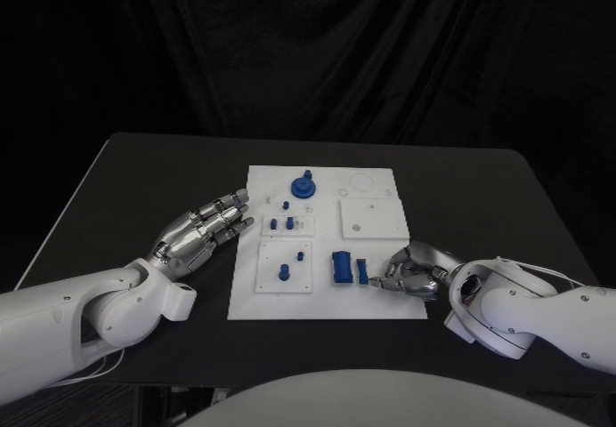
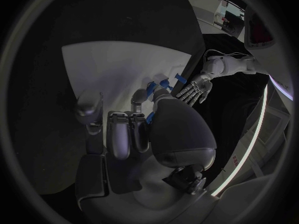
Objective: Assemble the parts on the task board
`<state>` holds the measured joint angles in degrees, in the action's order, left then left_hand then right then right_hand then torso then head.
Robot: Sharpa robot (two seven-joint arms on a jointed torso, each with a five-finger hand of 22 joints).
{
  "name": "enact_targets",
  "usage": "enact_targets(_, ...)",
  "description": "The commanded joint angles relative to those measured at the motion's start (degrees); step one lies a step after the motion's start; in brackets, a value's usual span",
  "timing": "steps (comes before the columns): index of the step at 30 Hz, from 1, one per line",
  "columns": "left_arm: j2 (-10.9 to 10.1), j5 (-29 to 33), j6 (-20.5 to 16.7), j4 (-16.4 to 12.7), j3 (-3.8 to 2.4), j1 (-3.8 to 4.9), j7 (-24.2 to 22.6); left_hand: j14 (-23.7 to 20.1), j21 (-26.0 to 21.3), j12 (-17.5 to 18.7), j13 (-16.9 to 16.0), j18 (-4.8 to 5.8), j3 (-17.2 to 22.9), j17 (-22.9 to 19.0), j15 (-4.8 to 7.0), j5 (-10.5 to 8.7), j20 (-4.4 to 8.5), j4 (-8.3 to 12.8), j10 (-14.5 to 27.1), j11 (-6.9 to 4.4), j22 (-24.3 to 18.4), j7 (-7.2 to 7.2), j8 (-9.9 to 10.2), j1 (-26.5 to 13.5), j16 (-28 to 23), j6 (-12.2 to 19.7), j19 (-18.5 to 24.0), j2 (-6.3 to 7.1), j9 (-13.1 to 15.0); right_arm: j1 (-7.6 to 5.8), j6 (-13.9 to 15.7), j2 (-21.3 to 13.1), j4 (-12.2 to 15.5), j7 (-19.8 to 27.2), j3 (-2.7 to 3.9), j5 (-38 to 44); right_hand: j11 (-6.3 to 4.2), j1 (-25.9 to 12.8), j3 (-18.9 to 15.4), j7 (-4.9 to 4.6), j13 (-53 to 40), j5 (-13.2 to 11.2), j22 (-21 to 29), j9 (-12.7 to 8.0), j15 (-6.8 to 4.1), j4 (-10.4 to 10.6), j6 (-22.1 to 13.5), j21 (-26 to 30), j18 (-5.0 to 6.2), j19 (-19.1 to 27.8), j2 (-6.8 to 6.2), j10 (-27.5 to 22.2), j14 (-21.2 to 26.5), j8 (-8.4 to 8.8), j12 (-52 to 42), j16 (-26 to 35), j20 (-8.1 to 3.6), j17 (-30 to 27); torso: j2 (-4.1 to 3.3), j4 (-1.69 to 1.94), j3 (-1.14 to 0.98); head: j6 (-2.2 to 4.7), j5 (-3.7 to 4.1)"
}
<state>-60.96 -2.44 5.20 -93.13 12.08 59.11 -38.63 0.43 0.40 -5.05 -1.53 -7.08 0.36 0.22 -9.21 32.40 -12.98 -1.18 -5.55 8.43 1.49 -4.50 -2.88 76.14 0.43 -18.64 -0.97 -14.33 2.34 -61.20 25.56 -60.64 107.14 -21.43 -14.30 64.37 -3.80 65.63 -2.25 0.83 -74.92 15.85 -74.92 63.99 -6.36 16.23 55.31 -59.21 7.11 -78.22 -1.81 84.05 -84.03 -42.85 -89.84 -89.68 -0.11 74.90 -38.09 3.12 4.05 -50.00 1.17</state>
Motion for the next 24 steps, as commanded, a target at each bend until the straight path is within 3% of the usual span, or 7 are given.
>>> enact_targets(1, 0.37, 0.73, -0.44, 0.17, -0.03, 0.17, -11.20, 0.02, 0.33, -0.15, 0.02, -0.43, 0.28, 0.03, -0.06, 0.24, 0.29, -0.22, -0.09, -0.01, 0.03, -0.38, -0.13, 0.33, 0.13, -0.17, 0.00, 0.22, 0.01, 0.16, -2.22, 0.26, -0.13, -2.29, 0.00, 0.44, -0.51, -0.15, -0.63, 0.14, -15.08, -1.57, -6.88, 0.78, -0.61, 0.02, 0.78, -0.33, -0.87, -0.33, 0.84, 5.95, -5.97, -1.29, -0.16, -0.32, -0.18, 15.10, -0.01, 0.01, -0.01, 0.00, 0.04)
enact_targets(13, 1.57, 1.86, 0.61, 2.00, 0.02, 0.18, -9.37, 0.00, 0.31, -0.10, 0.06, -0.40, 0.65, 0.02, -0.44, 0.17, -0.10, -0.26, 0.13, 0.32, -0.03, -0.61, 0.09, 0.54, 0.10, 0.24, 0.03, 0.00, -0.08, 0.16, -2.43, 1.75, -1.19, -2.49, 0.01, 0.44, -0.71, -1.25, -1.95, 0.35, -15.08, -4.62, -6.89, 1.83, -0.79, 0.25, 1.76, -0.50, -0.89, -0.44, 1.83, 5.95, -5.97, -3.12, -0.16, -0.32, -0.36, 15.10, 0.00, -0.06, -0.01, 0.00, -0.17)
enact_targets(24, 2.39, 2.03, 1.43, 3.32, 0.02, 0.15, -7.69, 0.00, 0.29, 0.04, 0.11, -0.40, 0.93, 0.02, -0.88, 0.07, -0.56, -0.18, 0.46, 0.60, -0.10, -0.86, 0.30, 0.70, 0.10, 0.71, 0.06, 0.08, -0.14, 0.16, -1.98, 2.17, -1.79, -2.49, 0.02, 0.13, -0.85, -3.31, -2.60, 0.51, -15.08, -4.84, -6.82, 2.16, -0.92, 0.42, 2.18, -0.31, -0.84, -0.39, 4.53, 5.95, -5.97, -3.82, -0.16, -0.32, -0.48, 15.10, 0.01, 0.07, -0.04, 0.00, -0.12)
